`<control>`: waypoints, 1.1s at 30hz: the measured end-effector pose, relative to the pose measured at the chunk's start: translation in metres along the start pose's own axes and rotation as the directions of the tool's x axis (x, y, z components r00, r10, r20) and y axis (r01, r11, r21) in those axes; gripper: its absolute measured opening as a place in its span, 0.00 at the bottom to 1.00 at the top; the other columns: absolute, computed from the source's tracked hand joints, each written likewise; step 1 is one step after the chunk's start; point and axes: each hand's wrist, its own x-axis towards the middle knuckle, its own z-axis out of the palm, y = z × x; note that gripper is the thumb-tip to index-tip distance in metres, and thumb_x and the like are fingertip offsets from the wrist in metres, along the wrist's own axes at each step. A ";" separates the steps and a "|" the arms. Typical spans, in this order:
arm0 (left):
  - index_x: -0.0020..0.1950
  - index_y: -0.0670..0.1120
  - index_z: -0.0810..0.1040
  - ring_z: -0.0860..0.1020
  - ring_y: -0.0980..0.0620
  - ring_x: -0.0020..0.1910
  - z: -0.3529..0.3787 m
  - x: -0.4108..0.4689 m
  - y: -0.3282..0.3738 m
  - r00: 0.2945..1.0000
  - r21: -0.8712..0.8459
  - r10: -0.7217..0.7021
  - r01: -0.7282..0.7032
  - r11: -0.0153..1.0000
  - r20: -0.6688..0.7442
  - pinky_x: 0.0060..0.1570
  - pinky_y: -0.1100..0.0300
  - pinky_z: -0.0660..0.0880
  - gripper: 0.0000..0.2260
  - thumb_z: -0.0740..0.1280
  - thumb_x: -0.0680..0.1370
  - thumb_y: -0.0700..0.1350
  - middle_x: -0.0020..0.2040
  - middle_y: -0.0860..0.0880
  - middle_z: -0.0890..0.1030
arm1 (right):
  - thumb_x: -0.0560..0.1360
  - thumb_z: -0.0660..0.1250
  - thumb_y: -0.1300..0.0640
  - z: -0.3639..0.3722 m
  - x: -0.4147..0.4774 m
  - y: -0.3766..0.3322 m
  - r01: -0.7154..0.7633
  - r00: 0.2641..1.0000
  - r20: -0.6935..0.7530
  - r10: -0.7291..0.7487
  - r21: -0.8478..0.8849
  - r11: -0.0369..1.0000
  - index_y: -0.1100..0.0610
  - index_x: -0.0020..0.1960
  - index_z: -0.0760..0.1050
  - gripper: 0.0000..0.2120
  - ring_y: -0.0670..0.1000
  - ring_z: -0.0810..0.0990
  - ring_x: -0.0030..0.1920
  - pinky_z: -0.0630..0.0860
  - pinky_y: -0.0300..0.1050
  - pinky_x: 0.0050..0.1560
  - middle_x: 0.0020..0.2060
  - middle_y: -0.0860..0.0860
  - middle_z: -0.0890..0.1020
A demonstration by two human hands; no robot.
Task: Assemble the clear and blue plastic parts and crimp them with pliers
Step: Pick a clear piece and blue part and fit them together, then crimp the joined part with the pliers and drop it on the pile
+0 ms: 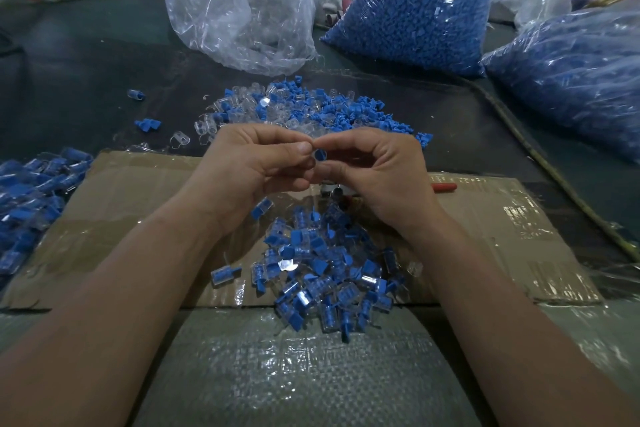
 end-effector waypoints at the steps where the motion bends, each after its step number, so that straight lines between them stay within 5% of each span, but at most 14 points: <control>1: 0.36 0.41 0.82 0.81 0.50 0.31 0.000 0.000 0.000 1.000 0.006 -0.001 0.001 1.000 0.009 0.28 0.66 0.77 0.05 0.68 0.63 0.39 0.33 0.43 0.82 | 0.66 0.73 0.67 -0.001 0.000 0.000 0.005 1.000 0.000 -0.005 -0.017 1.000 0.52 0.49 0.78 0.15 0.43 0.82 0.42 0.78 0.36 0.46 0.40 0.44 0.81; 16: 0.36 0.42 0.82 0.83 0.47 0.34 -0.001 -0.001 0.001 0.997 0.027 -0.010 0.008 1.000 0.071 0.31 0.64 0.78 0.05 0.70 0.62 0.37 0.36 0.41 0.83 | 0.66 0.73 0.65 -0.002 -0.002 0.004 0.182 0.977 -0.050 -0.207 -0.307 0.934 0.61 0.48 0.81 0.10 0.40 0.78 0.37 0.75 0.29 0.44 0.39 0.45 0.79; 19: 0.37 0.42 0.81 0.83 0.48 0.33 -0.001 -0.002 0.001 0.998 0.062 -0.003 -0.001 0.998 0.066 0.31 0.64 0.78 0.06 0.70 0.62 0.37 0.35 0.42 0.83 | 0.66 0.73 0.65 -0.002 -0.001 0.004 0.215 0.970 -0.034 -0.241 -0.344 0.914 0.62 0.47 0.81 0.10 0.42 0.78 0.43 0.75 0.29 0.45 0.40 0.45 0.78; 33: 0.37 0.39 0.77 0.81 0.51 0.30 0.005 -0.004 0.000 1.000 0.212 0.030 -0.031 0.977 0.005 0.30 0.65 0.77 0.04 0.68 0.69 0.31 0.30 0.45 0.82 | 0.65 0.74 0.64 -0.002 -0.001 0.002 0.272 0.960 0.055 -0.274 -0.407 0.872 0.61 0.46 0.82 0.10 0.46 0.79 0.41 0.77 0.38 0.44 0.40 0.53 0.83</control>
